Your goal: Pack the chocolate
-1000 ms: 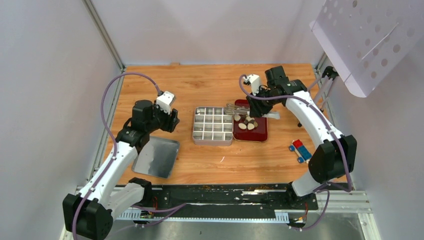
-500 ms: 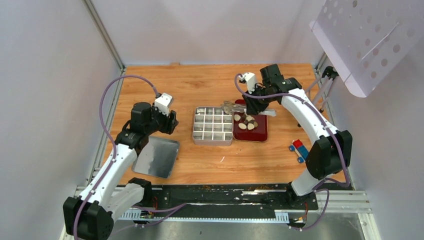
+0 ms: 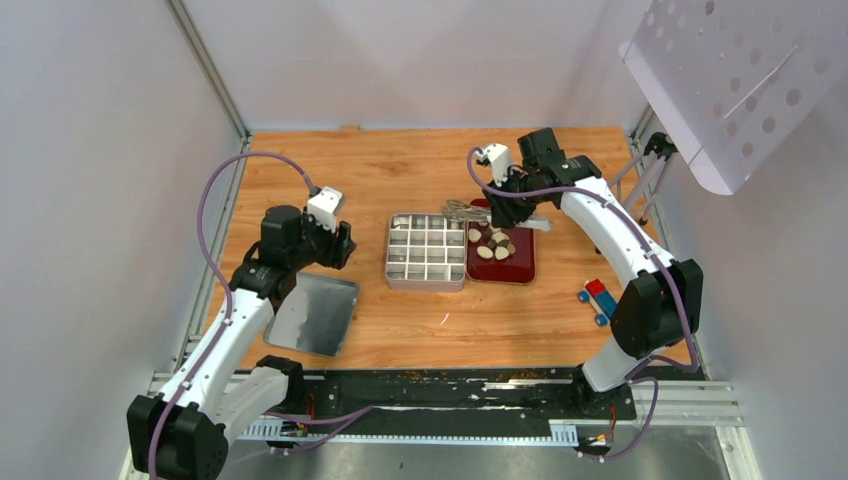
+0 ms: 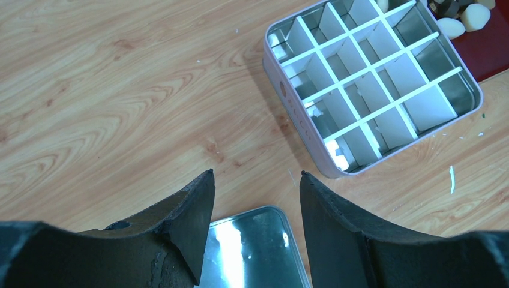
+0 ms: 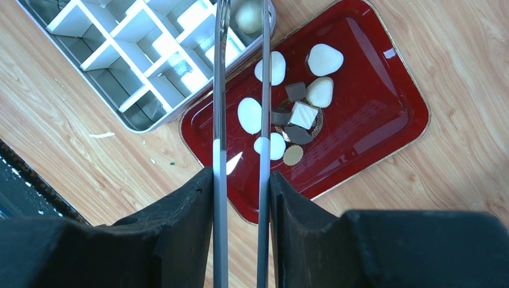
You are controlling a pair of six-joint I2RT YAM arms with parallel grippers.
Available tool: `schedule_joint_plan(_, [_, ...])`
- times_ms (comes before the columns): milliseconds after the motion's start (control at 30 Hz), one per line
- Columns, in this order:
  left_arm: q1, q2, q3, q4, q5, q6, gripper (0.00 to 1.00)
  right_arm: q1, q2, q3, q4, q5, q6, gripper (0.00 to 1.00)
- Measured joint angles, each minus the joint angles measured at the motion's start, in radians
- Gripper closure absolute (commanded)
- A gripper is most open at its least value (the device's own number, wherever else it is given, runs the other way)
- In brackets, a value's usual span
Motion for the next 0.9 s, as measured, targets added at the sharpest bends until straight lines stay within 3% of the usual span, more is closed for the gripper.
schedule_joint_plan(133, [0.001, 0.000, 0.000, 0.000, 0.000, 0.000, 0.37, 0.000, 0.000, 0.000, 0.005, 0.000, 0.004, 0.61])
schedule_joint_plan(233, [0.001, 0.000, 0.000, 0.001, 0.001, 0.000, 0.37, 0.002, 0.000, 0.000, 0.007, 0.000, 0.007, 0.70])
schedule_joint_plan(400, [0.004, 0.000, 0.000, 0.002, 0.001, -0.001, 0.37, 0.003, 0.000, 0.000, 0.006, 0.002, 0.006, 0.73])
schedule_joint_plan(633, [0.007, 0.000, 0.000, 0.001, 0.003, 0.000, 0.37, -0.022, -0.039, -0.003, -0.032, 0.013, -0.017, 0.74])
schedule_joint_plan(900, [0.014, 0.000, 0.000, 0.001, 0.003, 0.000, 0.37, -0.179, -0.199, -0.082, -0.068, 0.015, -0.016, 0.67])
